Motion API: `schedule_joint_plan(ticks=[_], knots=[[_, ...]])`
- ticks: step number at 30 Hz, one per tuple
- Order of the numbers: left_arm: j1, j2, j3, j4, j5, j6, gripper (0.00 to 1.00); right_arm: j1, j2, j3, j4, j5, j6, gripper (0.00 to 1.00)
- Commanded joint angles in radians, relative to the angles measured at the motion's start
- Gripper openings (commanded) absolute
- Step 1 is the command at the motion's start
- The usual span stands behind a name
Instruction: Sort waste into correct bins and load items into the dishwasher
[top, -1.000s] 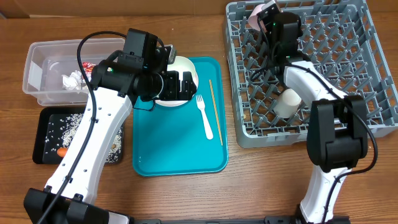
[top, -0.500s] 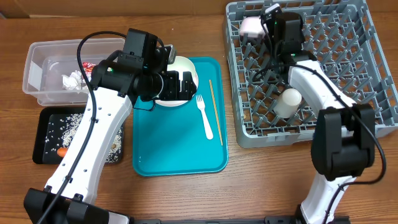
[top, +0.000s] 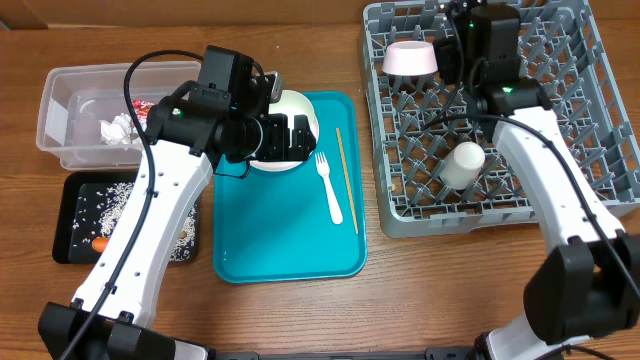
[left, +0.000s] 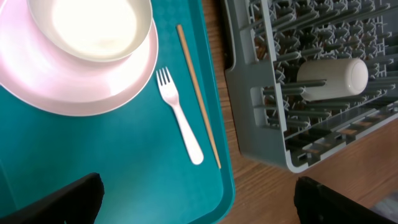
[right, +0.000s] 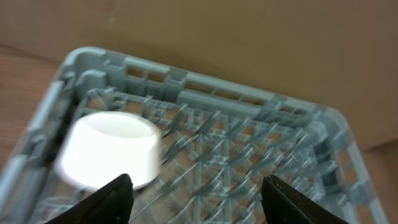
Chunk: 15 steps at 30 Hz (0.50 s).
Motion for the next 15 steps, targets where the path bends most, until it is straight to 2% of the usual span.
schedule_joint_plan(ticks=[1,2,4,6,10,15], knots=[[0.001,-0.013,0.018,0.001,-0.007,0.015,1.00,0.006,-0.068,0.002,-0.091,-0.105,0.220,0.71],[0.001,-0.013,0.018,0.001,-0.007,0.015,1.00,0.006,-0.080,0.002,-0.142,-0.130,0.267,0.73],[0.001,-0.013,0.018,0.001,-0.007,0.015,1.00,0.006,-0.095,0.002,-0.228,-0.182,0.335,0.84],[0.001,-0.013,0.018,0.001,-0.007,0.015,1.00,0.006,-0.100,0.002,-0.307,-0.255,0.384,0.88],[0.001,-0.013,0.018,0.001,-0.007,0.015,1.00,0.006,-0.099,0.002,-0.457,-0.398,0.403,0.93],[0.001,-0.013,0.018,0.001,-0.007,0.015,1.00,0.006,-0.099,0.002,-0.624,-0.413,0.401,0.97]])
